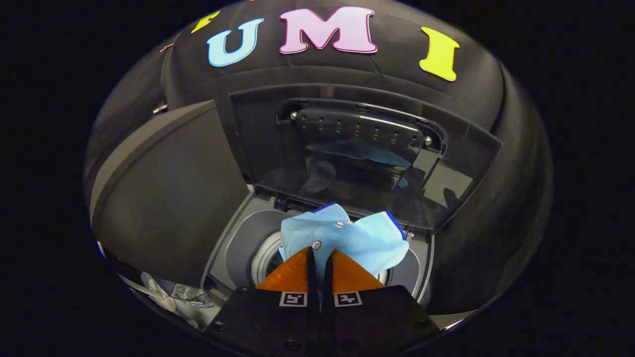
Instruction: Put the clothes into the washing machine and then close the washing machine lid.
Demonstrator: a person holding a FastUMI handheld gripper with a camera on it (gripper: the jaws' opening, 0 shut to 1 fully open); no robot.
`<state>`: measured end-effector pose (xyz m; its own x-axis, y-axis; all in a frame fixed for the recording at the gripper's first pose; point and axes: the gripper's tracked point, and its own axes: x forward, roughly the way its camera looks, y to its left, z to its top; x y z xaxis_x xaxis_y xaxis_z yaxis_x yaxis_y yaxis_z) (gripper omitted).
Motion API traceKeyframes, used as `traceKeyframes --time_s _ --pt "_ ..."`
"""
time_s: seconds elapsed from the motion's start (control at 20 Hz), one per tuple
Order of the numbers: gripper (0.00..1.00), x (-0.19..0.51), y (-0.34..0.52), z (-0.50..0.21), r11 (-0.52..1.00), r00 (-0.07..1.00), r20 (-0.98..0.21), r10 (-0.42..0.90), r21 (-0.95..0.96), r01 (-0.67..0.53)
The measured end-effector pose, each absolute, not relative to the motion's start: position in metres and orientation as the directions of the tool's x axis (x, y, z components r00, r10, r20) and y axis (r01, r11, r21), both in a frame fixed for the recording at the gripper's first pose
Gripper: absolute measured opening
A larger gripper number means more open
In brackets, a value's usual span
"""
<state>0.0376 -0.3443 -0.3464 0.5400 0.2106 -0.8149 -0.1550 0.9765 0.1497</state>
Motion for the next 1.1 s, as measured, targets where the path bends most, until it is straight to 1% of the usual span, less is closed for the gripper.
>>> traceKeyframes --time_s 0.15,0.25,0.4,0.7,0.95,1.1 --pt "0.05 0.028 -0.341 -0.376 0.986 0.497 -0.853 0.162 0.117 -0.120" --pt "0.05 0.024 -0.337 -0.391 0.988 0.477 -0.867 0.143 0.094 -0.125" --pt "0.05 0.025 -0.326 -0.392 0.987 0.483 -0.863 0.148 0.096 -0.131" --pt "0.05 0.024 -0.328 -0.406 0.991 0.462 -0.879 0.118 0.078 -0.106" --pt "0.05 0.016 -0.327 -0.430 0.992 0.425 -0.898 0.110 0.074 -0.099" --pt "0.05 0.007 -0.327 -0.445 0.991 0.388 -0.913 0.127 0.098 -0.095"
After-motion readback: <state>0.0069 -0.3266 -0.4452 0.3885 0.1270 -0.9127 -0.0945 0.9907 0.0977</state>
